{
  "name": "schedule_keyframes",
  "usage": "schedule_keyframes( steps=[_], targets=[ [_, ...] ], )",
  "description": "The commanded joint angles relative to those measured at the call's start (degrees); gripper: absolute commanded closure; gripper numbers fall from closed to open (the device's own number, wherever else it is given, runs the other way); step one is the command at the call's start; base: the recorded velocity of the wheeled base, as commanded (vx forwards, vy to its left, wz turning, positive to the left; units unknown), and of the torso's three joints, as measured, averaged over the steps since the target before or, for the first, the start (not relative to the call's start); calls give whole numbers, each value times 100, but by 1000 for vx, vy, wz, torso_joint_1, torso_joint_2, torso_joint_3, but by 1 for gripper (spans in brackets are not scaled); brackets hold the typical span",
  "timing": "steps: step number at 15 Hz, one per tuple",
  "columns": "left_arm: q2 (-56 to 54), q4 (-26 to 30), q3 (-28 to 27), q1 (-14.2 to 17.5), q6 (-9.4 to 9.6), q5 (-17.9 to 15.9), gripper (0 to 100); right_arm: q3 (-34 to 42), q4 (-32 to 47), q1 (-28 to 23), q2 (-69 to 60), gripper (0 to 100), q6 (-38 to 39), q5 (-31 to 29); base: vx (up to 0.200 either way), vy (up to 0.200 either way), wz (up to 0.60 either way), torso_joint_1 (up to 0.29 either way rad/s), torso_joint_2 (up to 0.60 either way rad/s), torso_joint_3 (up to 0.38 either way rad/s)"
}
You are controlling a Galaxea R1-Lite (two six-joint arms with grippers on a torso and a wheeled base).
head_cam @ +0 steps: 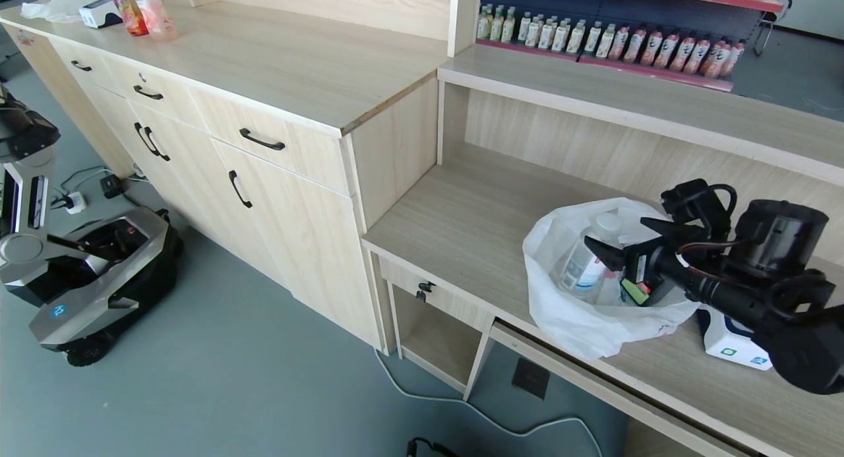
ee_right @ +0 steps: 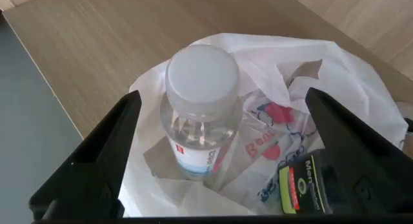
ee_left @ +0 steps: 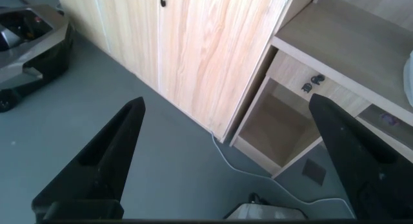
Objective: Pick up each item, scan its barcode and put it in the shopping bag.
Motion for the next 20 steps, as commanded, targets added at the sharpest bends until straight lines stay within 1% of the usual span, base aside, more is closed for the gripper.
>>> schedule_keyframes(
  steps=[1,2,3,4,5,6,7,8,11,13,14,16,17,18,20],
  targets=[
    [-2,-3,1,0,-3,1,0,715,1965,-422,-2796,0,-522,-25,0,0,0,0,0,0],
    [-2,-3,1,0,-3,1,0,618,2343,-545,-3156,0,-575,-51,0,0,-600,2,2,2],
    [-2,-3,1,0,-3,10,0,513,2852,-826,-3613,0,-583,-43,0,0,-600,2,7,12],
    [-2,-3,1,0,-3,1,0,354,3670,-1099,-4246,0,-583,-51,0,0,-600,-7,2,7],
    [-2,-3,1,0,-3,1,0,266,4153,-1151,-4598,0,-531,-69,0,0,-600,-2,-2,2],
    [-2,-3,1,0,-3,1,0,258,4294,-1248,-4835,0,-372,-271,0,0,-600,17,-2,7],
    [-2,-3,1,0,-3,10,0,249,4320,-1310,-4941,0,-91,-684,0,0,-600,-2,7,2],
    [-2,-3,1,0,-3,1,0,249,4347,-1336,-5002,0,49,-904,0,0,-600,-7,7,2],
    [-2,-3,1,0,-3,1,0,284,4637,-1547,-5151,0,260,-1194,0,0,-600,-1,2,4],
    [-2,-3,1,0,-3,1,0,328,4856,-1775,-5283,0,296,-1115,0,0,-600,0,2,2],
    [-2,-3,-8,0,-3,10,0,548,4848,-1854,-5318,0,586,-930,0,0,0,0,0,0],
    [-2,-3,1,0,-3,10,0,1093,4830,-1916,-5538,0,1122,-886,0,0,0,0,0,0],
    [-2,-3,1,0,-3,1,0,1304,4830,-1907,-5644,0,1131,-886,0,0,0,0,0,0],
    [-2,-3,-8,0,-3,1,0,2024,4821,-1907,-6189,0,1104,-886,0,0,0,0,0,0],
    [-2,-3,1,0,-3,1,0,2842,4830,-1890,-7138,0,928,-886,0,0,0,0,0,0]
  ],
)
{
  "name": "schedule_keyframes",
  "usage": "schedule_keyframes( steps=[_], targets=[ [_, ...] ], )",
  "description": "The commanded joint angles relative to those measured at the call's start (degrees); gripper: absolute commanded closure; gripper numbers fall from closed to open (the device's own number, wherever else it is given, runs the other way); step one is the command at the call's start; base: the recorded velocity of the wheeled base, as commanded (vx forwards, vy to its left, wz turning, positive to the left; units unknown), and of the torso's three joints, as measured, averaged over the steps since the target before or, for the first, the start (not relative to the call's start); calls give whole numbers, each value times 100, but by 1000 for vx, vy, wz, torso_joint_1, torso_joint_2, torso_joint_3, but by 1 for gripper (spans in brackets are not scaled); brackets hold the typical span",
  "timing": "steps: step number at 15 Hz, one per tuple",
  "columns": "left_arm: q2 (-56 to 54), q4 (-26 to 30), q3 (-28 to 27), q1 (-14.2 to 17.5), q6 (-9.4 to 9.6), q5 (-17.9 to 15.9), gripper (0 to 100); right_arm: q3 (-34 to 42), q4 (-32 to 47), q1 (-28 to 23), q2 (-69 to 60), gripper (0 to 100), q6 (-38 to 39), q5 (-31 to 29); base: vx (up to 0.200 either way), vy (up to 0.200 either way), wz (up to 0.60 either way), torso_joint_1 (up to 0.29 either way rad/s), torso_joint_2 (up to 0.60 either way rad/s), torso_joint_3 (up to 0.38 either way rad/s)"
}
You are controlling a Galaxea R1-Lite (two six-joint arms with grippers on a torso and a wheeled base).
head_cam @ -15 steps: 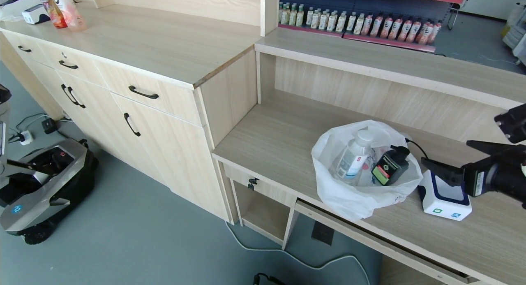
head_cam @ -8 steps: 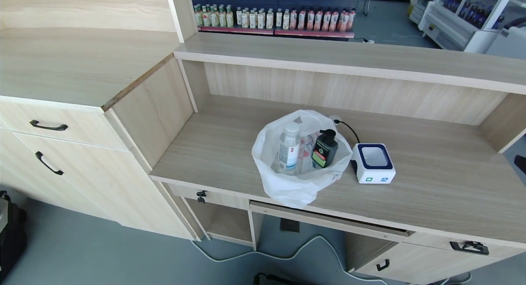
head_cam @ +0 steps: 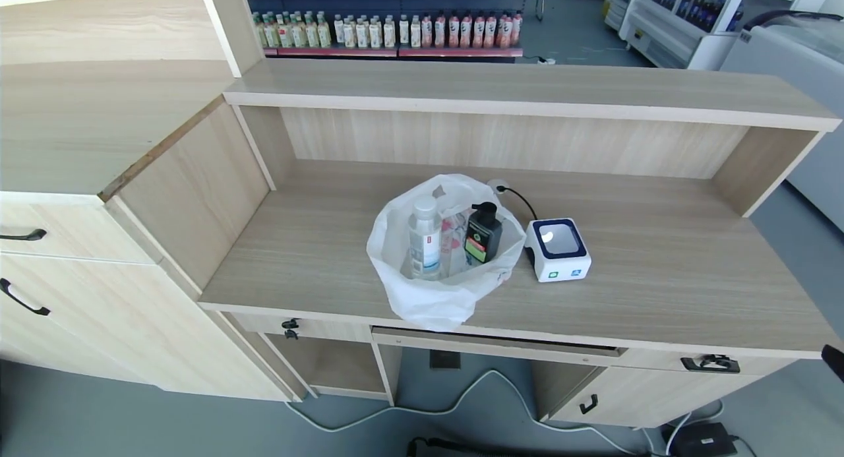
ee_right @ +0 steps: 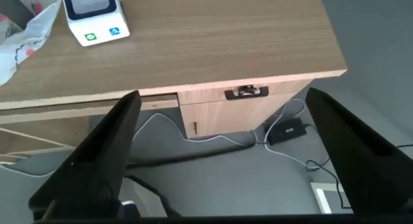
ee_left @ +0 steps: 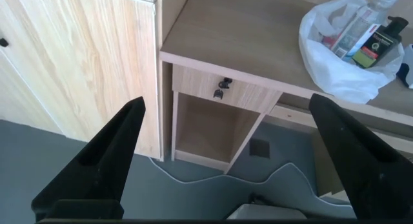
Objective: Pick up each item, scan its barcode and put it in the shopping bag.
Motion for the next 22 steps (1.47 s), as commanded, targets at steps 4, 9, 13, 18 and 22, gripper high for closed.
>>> schedule_keyframes(
  steps=[4,9,13,18,22],
  targets=[
    [-2,-3,1,0,-3,8,0,1403,908,281,-2898,0,-311,-53,0,0,0,0,0,0],
    [-2,-3,1,0,-3,-1,0,1403,1180,738,-3584,0,-144,-431,0,0,0,0,0,0],
    [-2,-3,1,0,-3,8,0,1403,1189,1054,-3645,0,-74,-598,0,0,0,0,0,0],
    [-2,-3,1,0,-3,8,0,1403,1216,1309,-4137,0,-21,-580,0,0,0,0,0,0],
    [-2,-3,1,0,-3,-1,0,1403,1550,1309,-4137,0,858,-563,0,0,0,0,0,0]
  ],
)
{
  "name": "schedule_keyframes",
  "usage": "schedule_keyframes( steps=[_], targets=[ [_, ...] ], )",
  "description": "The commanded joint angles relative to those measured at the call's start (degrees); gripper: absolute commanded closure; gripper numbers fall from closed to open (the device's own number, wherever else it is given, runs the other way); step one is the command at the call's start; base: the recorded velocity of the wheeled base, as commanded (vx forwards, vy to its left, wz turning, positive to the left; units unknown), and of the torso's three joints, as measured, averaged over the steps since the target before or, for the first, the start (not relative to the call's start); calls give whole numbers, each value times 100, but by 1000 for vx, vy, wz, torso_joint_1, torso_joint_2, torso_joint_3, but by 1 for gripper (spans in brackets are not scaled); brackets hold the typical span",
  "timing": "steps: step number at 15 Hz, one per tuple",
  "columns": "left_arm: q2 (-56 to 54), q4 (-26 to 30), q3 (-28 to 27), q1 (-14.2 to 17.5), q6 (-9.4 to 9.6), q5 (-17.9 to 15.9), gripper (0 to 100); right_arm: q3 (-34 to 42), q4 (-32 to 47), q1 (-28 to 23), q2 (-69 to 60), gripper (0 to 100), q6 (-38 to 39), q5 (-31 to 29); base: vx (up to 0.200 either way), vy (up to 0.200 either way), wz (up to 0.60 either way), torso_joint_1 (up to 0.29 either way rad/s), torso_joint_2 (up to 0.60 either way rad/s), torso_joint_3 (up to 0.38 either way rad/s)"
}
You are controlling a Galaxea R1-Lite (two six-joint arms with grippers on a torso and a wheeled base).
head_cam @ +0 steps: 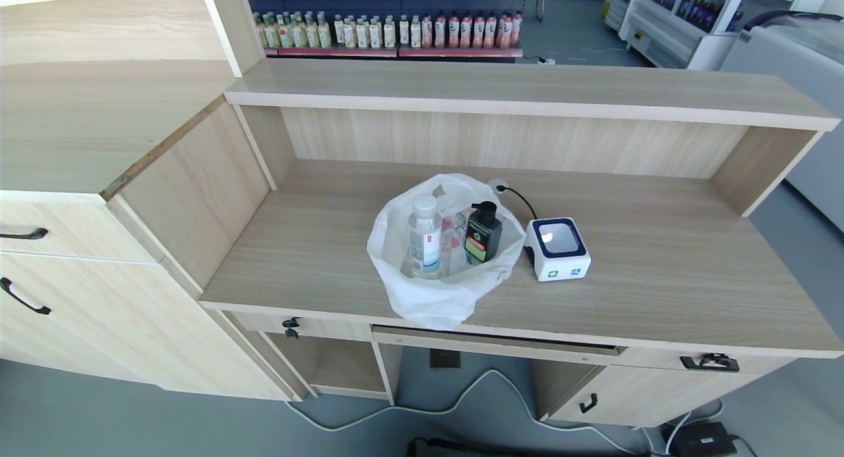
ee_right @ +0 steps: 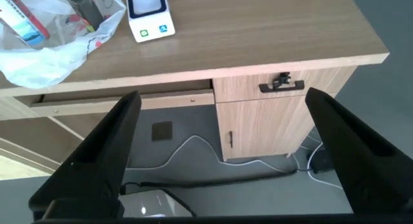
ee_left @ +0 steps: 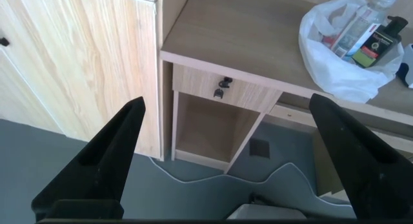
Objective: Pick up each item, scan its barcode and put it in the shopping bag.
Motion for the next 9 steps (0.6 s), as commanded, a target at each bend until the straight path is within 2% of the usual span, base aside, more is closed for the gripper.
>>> schedule_keyframes(
  steps=[1,9],
  targets=[
    [-2,-3,1,0,-3,8,0,-6,97,5,-13,0,117,-8,0,0,0,0,0,0],
    [-2,-3,1,0,-3,-1,0,-15,132,5,-13,0,117,-17,0,0,0,0,0,0]
  ],
)
